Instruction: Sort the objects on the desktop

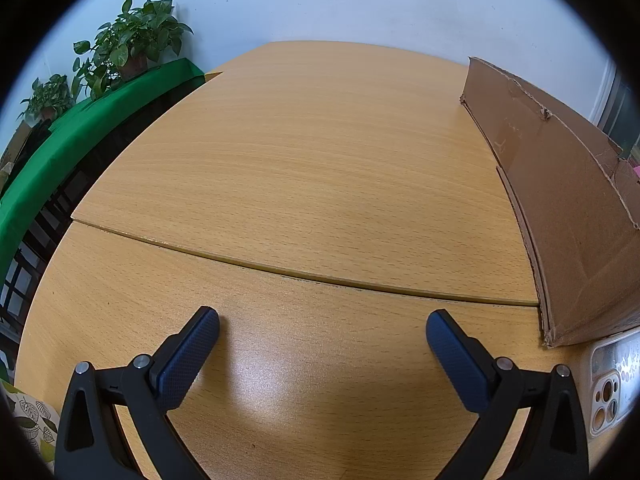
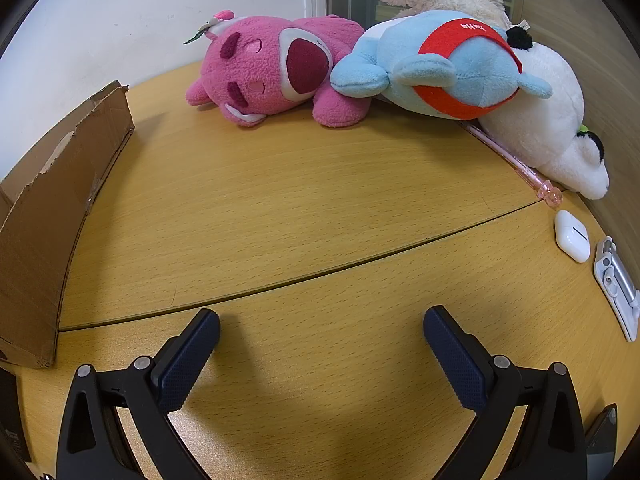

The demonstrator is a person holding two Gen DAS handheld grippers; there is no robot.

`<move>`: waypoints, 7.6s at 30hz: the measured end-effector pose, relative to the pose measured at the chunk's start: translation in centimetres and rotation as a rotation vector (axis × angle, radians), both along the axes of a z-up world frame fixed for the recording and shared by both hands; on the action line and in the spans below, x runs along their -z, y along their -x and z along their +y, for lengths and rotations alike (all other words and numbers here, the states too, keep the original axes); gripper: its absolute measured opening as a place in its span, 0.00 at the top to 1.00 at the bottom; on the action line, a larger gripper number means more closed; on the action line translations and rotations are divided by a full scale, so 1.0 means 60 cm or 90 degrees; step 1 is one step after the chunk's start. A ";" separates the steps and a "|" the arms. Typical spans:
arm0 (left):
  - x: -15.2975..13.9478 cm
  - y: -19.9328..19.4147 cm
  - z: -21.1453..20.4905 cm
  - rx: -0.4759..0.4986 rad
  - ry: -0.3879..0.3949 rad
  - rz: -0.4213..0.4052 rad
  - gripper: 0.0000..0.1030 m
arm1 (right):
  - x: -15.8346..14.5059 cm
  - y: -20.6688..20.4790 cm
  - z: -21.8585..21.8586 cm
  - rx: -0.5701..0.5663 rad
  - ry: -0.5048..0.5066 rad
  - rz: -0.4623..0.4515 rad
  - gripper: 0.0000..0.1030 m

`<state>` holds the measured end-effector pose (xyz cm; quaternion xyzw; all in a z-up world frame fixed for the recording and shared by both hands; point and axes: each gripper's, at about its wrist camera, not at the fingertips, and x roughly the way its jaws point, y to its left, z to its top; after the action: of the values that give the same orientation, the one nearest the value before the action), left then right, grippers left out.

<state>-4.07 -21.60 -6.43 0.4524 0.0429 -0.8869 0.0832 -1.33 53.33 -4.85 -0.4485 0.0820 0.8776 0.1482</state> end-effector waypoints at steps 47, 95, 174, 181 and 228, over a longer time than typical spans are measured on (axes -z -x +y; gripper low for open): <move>-0.151 -0.153 0.077 0.138 -0.169 0.083 0.01 | -0.129 -0.162 -0.144 -0.102 0.011 0.057 0.00; -0.536 -0.035 0.259 0.403 -0.240 0.332 0.28 | -0.546 -0.075 -0.635 -0.608 -0.054 0.334 0.25; -0.278 -0.124 0.404 0.445 -0.214 0.059 0.22 | -0.205 -0.248 -0.338 -0.393 0.071 0.063 0.00; -0.161 -0.182 0.535 0.521 -0.303 -0.075 0.22 | -0.054 -0.312 -0.341 -0.371 0.055 -0.039 0.01; -0.313 -0.054 0.628 0.543 -0.366 0.016 0.65 | -0.282 -0.239 -0.389 -0.352 -0.038 0.243 0.45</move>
<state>-0.83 16.06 12.36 0.4235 0.0976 -0.7998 -0.4140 13.02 29.99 12.05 -0.2766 -0.0421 0.9548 -0.1005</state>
